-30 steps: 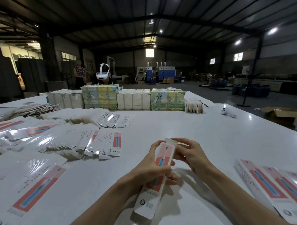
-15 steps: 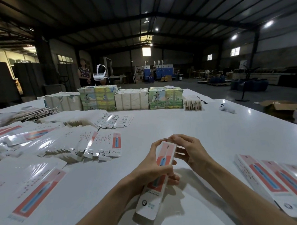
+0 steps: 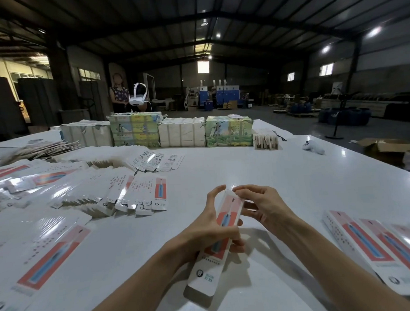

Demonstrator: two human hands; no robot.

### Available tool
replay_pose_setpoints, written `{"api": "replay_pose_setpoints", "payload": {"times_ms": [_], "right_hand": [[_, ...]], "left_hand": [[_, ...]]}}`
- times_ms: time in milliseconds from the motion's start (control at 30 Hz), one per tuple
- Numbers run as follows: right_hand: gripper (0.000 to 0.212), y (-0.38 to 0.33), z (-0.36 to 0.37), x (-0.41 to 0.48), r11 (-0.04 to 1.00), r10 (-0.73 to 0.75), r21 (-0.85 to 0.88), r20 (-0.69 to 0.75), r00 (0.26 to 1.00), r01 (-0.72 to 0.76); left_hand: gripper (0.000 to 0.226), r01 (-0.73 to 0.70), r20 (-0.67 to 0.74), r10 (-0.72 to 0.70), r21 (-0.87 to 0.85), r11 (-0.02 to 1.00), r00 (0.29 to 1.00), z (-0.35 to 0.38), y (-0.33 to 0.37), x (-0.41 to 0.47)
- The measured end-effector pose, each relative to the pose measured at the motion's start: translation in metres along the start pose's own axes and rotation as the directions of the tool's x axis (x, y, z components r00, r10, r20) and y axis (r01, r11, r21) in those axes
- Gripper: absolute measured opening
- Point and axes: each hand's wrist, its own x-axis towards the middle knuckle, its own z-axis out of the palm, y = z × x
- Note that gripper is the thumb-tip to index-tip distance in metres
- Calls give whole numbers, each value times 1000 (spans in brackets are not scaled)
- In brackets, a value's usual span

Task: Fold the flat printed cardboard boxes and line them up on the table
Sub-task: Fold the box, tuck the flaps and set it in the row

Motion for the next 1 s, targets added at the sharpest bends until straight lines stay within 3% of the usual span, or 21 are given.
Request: {"api": "replay_pose_setpoints", "payload": {"times_ms": [200,367,567,867,1000], "right_hand": [[20,-4,-3,-1,1000,19,-20,51,999,-18],[20,4,4,-2,1000,-3,25,166,986,-1],[27,12,8,-3,983,-146,-84,158,977,161],[19,11,12,-6,958,-208,-181,99,973,223],[30,14,21,-10,878,-278,-380,93,956,292]], "left_hand": [[99,-17,4,16,30,999,1000,2,-2,2],[91,28,-53,-32,-76,997,998,-6,-5,7],[95,94,-75,-105,-143,985,992,-8,-7,6],[98,116,-35,-131,-284,952,991,-3,-2,2],[100,82,-109,-148,-464,882,983,5,5,2]]}}
